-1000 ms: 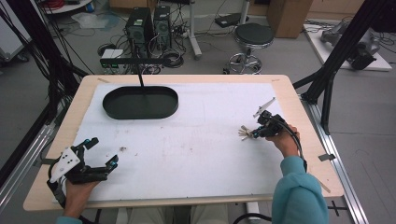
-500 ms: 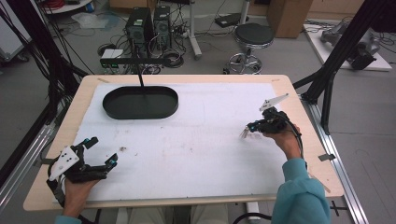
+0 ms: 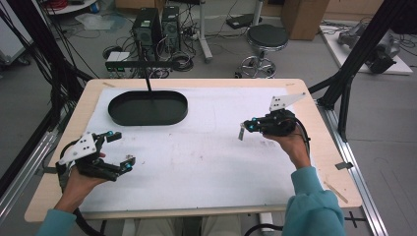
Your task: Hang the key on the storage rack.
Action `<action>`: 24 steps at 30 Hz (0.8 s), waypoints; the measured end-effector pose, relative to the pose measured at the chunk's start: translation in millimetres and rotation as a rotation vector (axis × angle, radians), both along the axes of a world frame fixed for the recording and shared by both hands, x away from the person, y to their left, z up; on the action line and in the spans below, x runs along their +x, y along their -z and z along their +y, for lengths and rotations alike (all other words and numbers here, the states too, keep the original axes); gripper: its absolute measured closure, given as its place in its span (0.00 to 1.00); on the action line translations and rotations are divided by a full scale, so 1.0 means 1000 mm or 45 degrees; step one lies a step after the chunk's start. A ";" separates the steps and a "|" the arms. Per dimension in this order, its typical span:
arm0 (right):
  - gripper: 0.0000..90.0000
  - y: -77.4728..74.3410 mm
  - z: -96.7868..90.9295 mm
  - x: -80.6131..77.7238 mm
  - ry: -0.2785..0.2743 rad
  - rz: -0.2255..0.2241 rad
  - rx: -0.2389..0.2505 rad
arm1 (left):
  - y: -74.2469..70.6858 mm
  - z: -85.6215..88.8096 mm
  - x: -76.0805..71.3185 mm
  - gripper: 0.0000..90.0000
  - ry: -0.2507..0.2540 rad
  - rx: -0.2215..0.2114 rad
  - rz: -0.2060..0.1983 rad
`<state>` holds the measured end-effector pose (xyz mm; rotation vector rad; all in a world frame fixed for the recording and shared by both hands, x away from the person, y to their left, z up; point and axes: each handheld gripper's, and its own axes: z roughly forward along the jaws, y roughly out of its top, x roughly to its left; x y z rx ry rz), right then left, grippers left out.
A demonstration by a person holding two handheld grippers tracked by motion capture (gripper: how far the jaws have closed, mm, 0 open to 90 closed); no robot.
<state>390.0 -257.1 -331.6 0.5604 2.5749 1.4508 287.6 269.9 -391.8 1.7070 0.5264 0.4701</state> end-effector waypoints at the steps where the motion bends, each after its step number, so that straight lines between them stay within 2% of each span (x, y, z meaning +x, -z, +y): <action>1: 0.98 0.000 0.000 0.000 0.000 0.000 0.000 | -0.005 -0.003 0.004 0.02 0.019 0.004 0.011; 3: 0.98 -0.009 0.015 0.000 -0.071 -0.031 0.034 | -0.014 -0.008 0.010 0.02 0.054 0.005 0.036; 5: 0.98 -0.012 0.020 -0.001 -0.090 -0.039 0.041 | -0.024 -0.013 0.017 0.02 0.096 0.001 0.067; 7: 0.98 -0.017 0.030 -0.001 -0.158 -0.060 0.070 | -0.036 -0.017 0.024 0.02 0.148 0.006 0.109; 9: 0.98 -0.022 0.039 -0.002 -0.211 -0.081 0.106 | -0.044 -0.021 0.029 0.02 0.165 0.031 0.131; 11: 0.98 -0.025 0.046 -0.002 -0.240 -0.096 0.136 | -0.055 -0.026 0.035 0.02 0.188 0.059 0.136; 12: 0.98 -0.029 0.055 -0.002 -0.280 -0.103 0.163 | -0.059 -0.028 0.037 0.02 0.201 0.066 0.132; 14: 0.98 -0.031 0.058 -0.002 -0.290 -0.103 0.174 | -0.067 -0.033 0.042 0.02 0.229 0.081 0.125; 16: 0.98 -0.037 0.069 -0.003 -0.330 -0.106 0.208 | -0.073 -0.038 0.045 0.02 0.256 0.083 0.121; 24: 0.98 -0.048 0.093 -0.005 -0.392 -0.112 0.244 | -0.091 -0.058 0.053 0.02 0.355 0.102 0.088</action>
